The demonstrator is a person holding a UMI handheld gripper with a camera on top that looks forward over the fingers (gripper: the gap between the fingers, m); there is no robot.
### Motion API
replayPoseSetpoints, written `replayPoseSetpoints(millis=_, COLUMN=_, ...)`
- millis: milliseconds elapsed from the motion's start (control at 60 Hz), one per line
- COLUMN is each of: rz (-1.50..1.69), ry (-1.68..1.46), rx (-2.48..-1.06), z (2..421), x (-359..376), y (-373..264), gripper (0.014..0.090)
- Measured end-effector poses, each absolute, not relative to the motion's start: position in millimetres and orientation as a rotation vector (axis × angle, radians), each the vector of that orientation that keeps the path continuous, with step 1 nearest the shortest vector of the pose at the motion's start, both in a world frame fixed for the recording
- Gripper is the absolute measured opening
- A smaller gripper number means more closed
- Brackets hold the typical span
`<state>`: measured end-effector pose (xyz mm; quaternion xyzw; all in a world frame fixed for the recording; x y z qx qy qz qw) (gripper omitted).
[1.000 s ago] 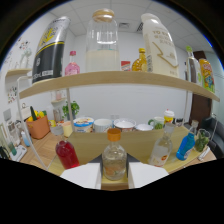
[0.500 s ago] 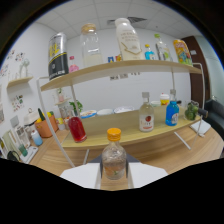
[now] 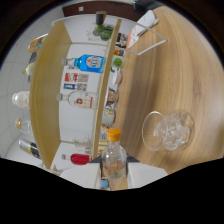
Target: Make me a cup of Mount Fuji.
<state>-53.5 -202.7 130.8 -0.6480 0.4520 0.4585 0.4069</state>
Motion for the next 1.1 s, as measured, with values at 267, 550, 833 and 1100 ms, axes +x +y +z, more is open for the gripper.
replayPoseSetpoints(millis=267, rz=1.503, ry=1.425, rx=-1.403, z=126.6, x=-62.1, y=-201.3, gripper=0.0348)
replayPoseSetpoints(millis=550, rz=1.572, ry=1.495, rx=-1.314, z=127.3, x=-59.1, y=-204.0, gripper=0.0349)
replayPoseSetpoints(millis=833, rz=1.254, ry=1.142, rx=-1.558, z=163.4, x=-71.8, y=-207.3, gripper=0.035)
replayPoseSetpoints(millis=1100, rz=0.418, ry=0.312, rx=-1.823, z=183.4, x=-125.0, y=-205.6, gripper=0.035)
